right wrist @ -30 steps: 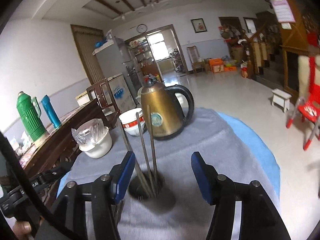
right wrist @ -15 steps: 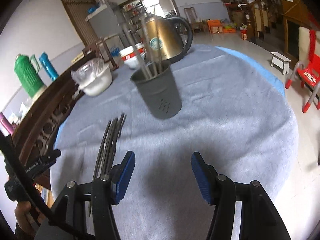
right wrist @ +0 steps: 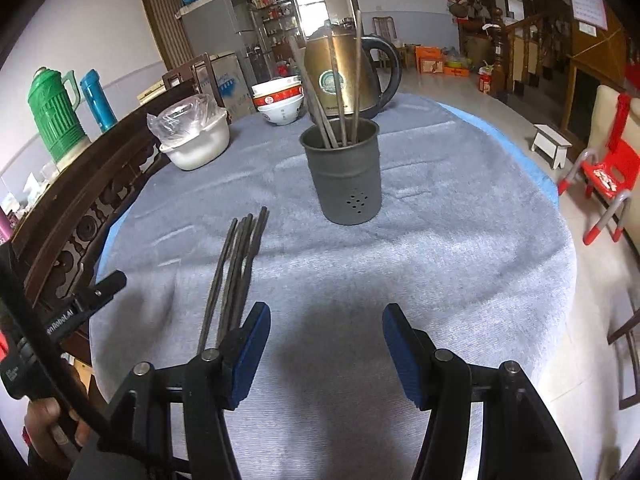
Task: Organize utensils
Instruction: 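Move both open grippers back over the row of chopsticks on the cloth, then close the right gripper on one chopstick while the left gripper closes on another, then lift the held chopsticks with both grippers and carry them over the grey holder, then lower both chopsticks into the grey holder and open both grippers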
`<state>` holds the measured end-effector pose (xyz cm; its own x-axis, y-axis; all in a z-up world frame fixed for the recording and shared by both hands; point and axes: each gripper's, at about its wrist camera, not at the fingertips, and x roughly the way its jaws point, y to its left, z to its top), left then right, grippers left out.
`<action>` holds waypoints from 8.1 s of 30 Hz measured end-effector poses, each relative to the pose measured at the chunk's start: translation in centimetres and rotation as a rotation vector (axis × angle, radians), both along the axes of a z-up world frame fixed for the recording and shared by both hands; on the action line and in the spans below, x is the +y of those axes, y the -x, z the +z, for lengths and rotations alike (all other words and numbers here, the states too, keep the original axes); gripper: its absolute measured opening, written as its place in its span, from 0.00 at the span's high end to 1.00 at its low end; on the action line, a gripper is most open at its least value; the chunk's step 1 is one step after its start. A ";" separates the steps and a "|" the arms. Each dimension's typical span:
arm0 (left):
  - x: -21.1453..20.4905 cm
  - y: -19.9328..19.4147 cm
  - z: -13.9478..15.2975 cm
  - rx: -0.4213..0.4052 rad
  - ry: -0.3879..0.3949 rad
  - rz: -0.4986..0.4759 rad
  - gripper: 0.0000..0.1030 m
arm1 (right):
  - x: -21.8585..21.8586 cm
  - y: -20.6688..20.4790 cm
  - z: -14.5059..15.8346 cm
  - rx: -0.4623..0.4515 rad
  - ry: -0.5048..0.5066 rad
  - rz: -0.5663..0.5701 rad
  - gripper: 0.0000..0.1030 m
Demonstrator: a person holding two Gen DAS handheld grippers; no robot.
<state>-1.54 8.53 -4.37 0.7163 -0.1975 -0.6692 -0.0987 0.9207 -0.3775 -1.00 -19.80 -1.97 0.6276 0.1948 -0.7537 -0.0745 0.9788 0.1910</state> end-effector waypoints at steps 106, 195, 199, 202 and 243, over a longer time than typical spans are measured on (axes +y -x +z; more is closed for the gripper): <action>-7.7 -19.7 -5.2 0.852 -0.051 -0.257 0.75 | 8.1 -19.0 -8.3 0.759 0.146 0.313 0.87; -4.3 -6.5 13.6 -0.253 0.052 0.020 0.95 | -10.1 -5.7 10.4 -0.452 -0.223 -0.117 0.93; -7.1 -9.2 15.5 -0.311 0.062 -0.013 0.95 | -10.4 -7.8 12.6 -0.509 -0.235 -0.126 0.93; -9.0 -11.4 16.0 -0.325 0.071 -0.023 0.95 | -10.3 -9.6 13.2 -0.525 -0.241 -0.124 0.93; -16.3 -18.0 9.2 -0.093 -0.047 -0.138 0.70 | -7.2 -18.8 4.4 -0.247 -0.140 -0.001 0.88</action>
<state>16.50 -7.74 4.78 0.7435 -0.2685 -0.6124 0.0633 0.9400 -0.3353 17.79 -27.03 2.45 0.7893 0.2855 -0.5437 -0.1345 0.9442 0.3005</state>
